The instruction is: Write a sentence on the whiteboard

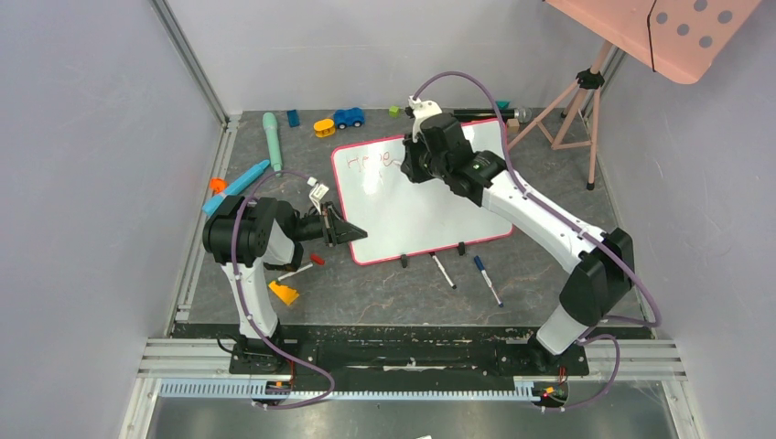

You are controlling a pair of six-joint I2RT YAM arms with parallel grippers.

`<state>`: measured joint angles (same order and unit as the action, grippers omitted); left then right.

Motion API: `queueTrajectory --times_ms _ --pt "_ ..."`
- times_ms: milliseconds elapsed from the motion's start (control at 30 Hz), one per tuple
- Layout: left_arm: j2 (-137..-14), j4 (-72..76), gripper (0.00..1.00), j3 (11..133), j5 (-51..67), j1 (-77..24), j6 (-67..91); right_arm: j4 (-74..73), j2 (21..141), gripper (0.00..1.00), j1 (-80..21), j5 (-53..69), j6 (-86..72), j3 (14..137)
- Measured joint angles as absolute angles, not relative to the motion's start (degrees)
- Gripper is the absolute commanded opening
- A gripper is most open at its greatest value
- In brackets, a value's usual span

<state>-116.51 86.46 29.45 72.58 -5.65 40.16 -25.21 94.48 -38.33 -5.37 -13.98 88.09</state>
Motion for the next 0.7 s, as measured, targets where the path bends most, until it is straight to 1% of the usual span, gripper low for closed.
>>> queueTrajectory --times_ms 333,700 --pt "-116.51 86.48 0.02 29.45 72.58 -5.65 40.16 -22.81 88.18 0.0 -37.56 -8.54 -13.17 84.71" --pt "-116.51 86.48 0.02 29.45 72.58 -5.65 40.16 -23.4 89.65 0.0 -36.29 -10.92 -12.4 85.52"
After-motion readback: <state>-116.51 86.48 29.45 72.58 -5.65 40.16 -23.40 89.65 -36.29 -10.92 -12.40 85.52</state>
